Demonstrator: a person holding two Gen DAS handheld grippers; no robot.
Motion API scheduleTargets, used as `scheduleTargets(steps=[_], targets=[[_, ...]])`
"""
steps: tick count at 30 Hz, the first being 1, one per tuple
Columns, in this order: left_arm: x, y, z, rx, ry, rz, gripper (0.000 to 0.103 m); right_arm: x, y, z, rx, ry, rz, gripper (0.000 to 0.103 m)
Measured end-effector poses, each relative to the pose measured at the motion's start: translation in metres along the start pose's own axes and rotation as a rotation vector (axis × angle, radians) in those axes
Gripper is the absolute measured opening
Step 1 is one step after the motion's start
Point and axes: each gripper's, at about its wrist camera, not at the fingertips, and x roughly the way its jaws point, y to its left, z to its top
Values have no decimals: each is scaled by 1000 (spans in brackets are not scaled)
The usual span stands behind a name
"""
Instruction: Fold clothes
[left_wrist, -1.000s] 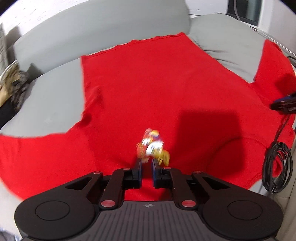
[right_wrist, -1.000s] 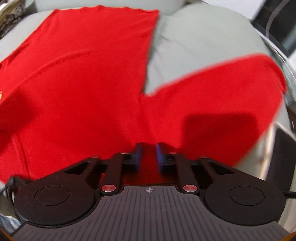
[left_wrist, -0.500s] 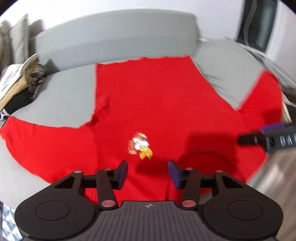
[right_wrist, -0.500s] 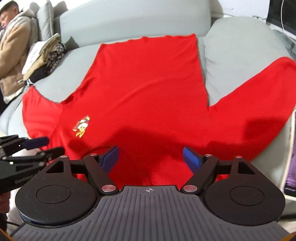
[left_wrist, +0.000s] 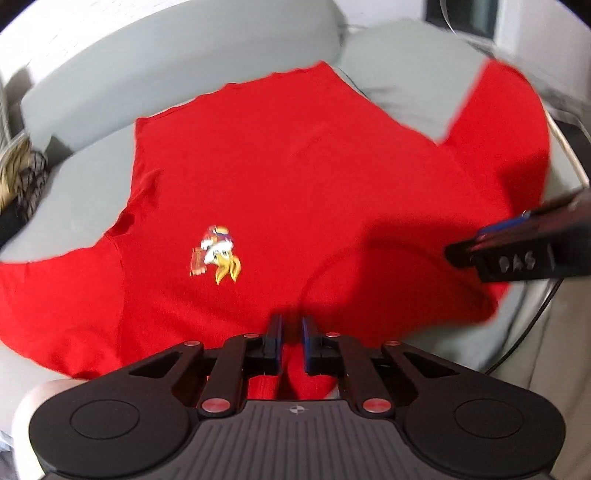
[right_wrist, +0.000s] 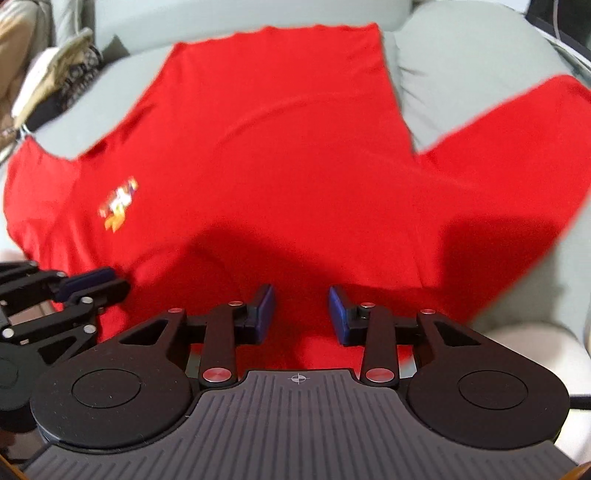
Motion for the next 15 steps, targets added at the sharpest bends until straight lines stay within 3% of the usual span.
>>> scheduleTargets(steps=[2,4,5,6,8,11,15], targets=[[-6,6,-3,-32,50,-74,7,0,-10,-8,79,108,28,40],[-16,12,-6,-55,43,-106,19,-3,-23,-19,192,169,83,42],[-21,15,-8,-67,40,-122,24,-9,-25,-22,209,154,99,44],[-26,19,-10,-78,36,-139,26,-17,-26,-23,214,127,111,48],[-41,37,-8,-140,-33,-105,40,-35,-25,-23,209,51,125,69],[-63,75,-9,-283,-133,-50,49,-68,-17,-15,160,-111,123,82],[-80,151,-27,-586,-236,-55,58,-100,-10,-1,133,-240,165,84]])
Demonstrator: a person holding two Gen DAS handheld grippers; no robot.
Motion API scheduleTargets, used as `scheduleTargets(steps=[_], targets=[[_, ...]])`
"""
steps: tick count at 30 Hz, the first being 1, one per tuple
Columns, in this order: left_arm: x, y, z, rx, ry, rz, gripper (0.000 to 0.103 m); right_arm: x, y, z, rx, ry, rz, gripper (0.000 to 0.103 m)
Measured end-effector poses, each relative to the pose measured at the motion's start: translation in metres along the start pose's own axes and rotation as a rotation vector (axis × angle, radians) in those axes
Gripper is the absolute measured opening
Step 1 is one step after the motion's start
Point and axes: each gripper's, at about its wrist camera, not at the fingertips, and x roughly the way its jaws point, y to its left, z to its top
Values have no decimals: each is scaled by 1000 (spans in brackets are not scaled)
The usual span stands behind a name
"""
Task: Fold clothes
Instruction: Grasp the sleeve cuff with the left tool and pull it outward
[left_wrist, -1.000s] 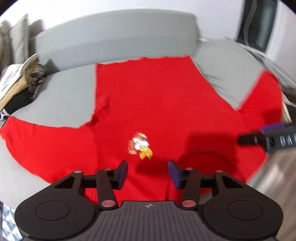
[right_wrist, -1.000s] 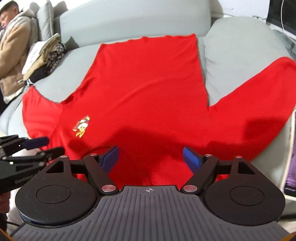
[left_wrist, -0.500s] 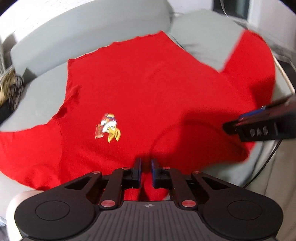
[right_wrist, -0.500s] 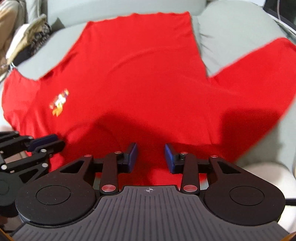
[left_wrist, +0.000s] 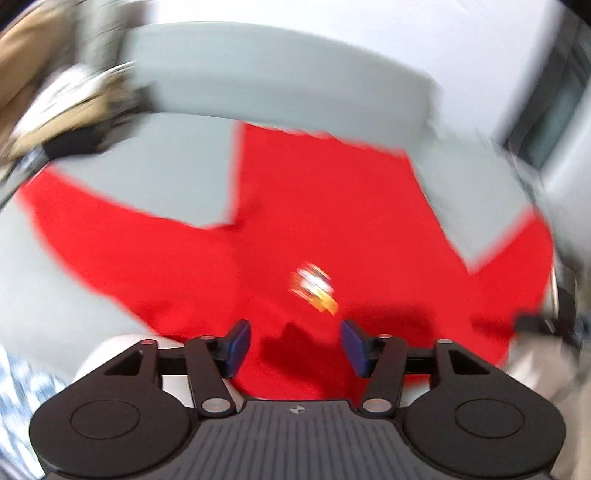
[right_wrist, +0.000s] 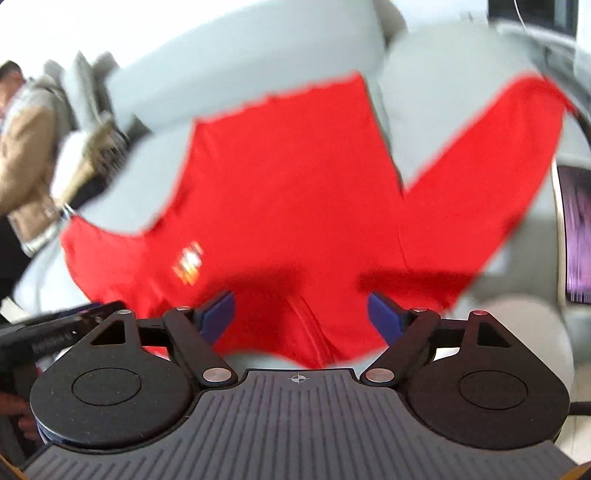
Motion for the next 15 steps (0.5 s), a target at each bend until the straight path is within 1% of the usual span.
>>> scheduleTargets(steps=[2,5,7,8,9,10,13,14,15], targets=[[-5,46,7,-183,-61,-12,57,-8,4,10,14,-24,36,84],[-6,124,8,-476,-160,-21,54,-13,5,25,83,-22,122,84],[-2,171,8,-641,-223,-26,50,-15,4,33,147,-15,192,84],[2,192,7,-714,-254,-25,50,-16,2,36,175,-13,224,84],[8,209,9,-766,-276,-23,50,-17,4,39,195,-14,247,84],[15,223,11,-802,-280,-25,50,-18,6,43,213,-16,268,84],[43,254,21,-861,-241,-72,50,-21,18,51,215,-35,283,84],[51,262,26,-867,-244,-92,50,-23,21,53,209,-44,281,84],[59,269,32,-875,-239,-109,47,-25,24,56,202,-54,278,84]])
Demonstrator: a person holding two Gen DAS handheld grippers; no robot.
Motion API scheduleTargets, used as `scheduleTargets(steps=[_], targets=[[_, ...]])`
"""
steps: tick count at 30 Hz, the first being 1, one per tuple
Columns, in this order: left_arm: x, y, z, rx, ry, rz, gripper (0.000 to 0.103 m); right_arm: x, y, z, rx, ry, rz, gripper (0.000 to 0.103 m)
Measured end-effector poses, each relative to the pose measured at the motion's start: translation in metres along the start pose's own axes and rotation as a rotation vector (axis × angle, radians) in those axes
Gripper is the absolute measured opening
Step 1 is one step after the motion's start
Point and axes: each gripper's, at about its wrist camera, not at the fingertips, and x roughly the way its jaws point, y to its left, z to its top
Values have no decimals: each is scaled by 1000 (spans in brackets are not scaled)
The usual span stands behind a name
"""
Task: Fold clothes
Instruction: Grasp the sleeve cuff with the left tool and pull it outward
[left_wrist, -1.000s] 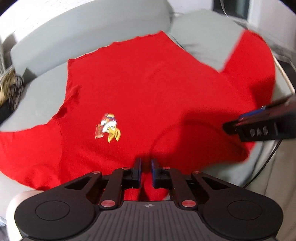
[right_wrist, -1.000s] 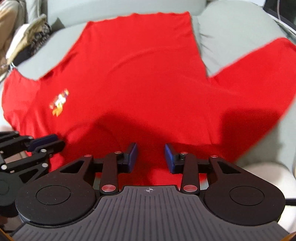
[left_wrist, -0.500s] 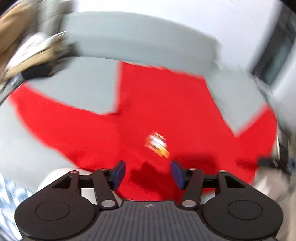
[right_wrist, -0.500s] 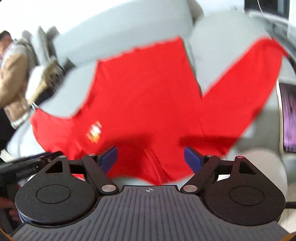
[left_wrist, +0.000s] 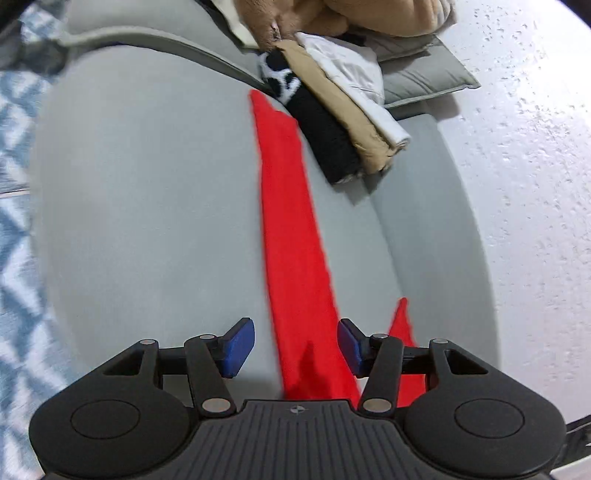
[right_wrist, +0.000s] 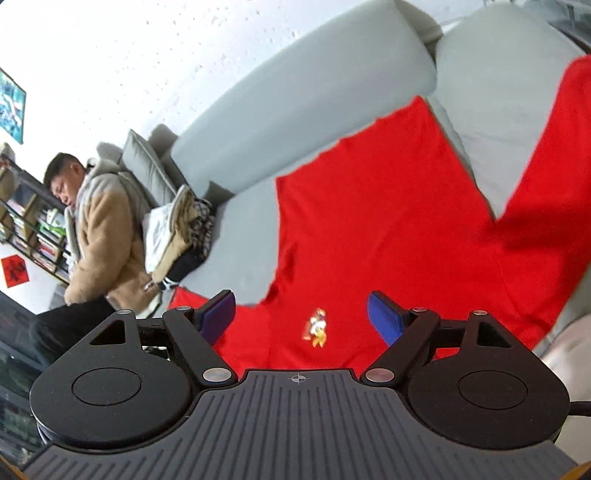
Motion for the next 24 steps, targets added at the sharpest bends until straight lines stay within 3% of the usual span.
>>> scheduleTargets(steps=[2,3,4,11,15,18,19,24], targets=[[17,7,12,-39,18,-10,45,-3,9,4,-14,-18,0,84],[24,8,19,-52,18,0,34,-6,13,7,-23,-30,6,83],[30,10,26,-59,17,5,30,-9,18,11,-32,-45,11,83],[57,21,69,-183,-34,-28,29,-29,49,31,-122,-159,35,83],[65,17,81,-220,-74,-16,28,-21,58,30,-144,-137,61,83],[71,7,85,-161,-56,85,5,-15,59,25,-163,-113,57,83],[69,3,85,-131,-51,96,2,-16,56,24,-166,-110,55,83],[44,-38,73,48,-77,54,0,-23,36,20,-150,-128,40,83]])
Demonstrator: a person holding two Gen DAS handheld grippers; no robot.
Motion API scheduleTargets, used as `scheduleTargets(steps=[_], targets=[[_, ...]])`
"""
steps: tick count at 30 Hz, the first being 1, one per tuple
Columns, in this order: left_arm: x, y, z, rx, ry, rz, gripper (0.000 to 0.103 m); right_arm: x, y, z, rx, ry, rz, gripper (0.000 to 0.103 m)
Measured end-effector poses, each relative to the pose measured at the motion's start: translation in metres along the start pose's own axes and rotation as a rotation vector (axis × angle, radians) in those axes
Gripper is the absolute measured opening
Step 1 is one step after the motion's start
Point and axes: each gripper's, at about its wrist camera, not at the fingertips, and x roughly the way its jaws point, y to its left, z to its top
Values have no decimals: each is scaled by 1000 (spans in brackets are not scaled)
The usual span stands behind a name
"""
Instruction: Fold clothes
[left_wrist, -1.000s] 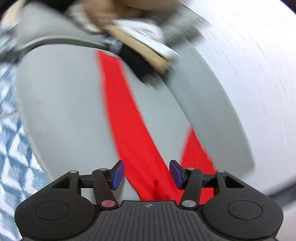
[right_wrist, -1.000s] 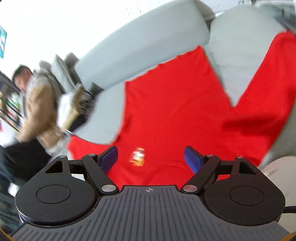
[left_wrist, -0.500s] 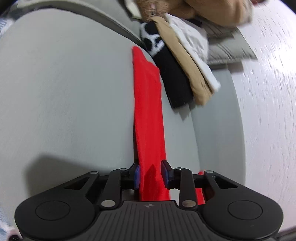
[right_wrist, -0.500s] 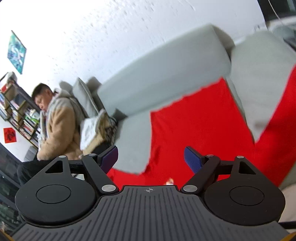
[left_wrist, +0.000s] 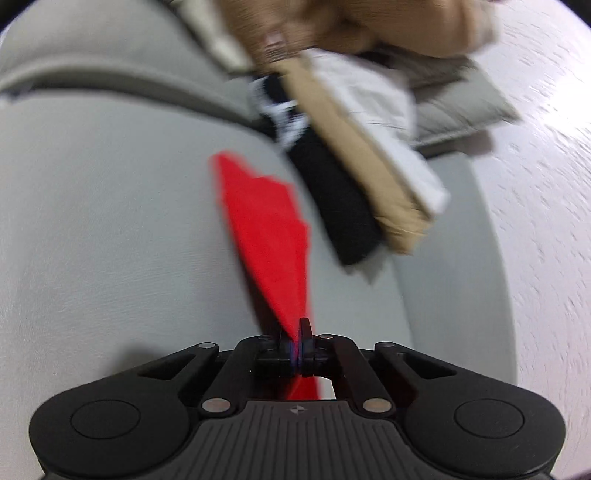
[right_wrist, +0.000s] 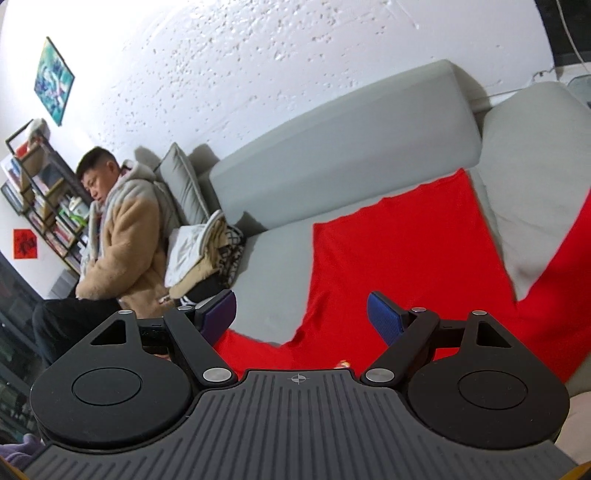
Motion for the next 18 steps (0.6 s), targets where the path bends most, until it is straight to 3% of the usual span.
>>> scheduleTargets(steps=[4,8,13,18], targets=[[-39,-54,-20,198,-25,-86,0,-10,-29,-4,70,-17,-12,83],[-86,-125,-62,337,-14,-226,0,-21,-61,-13,152,-24,-13,83],[-133,-211,-150,506,23,-351,0,-34,-96,-27,226,-41,-19,83],[-145,-262,-261,647,95,-417,0,-50,-125,-39,268,-70,-37,83]])
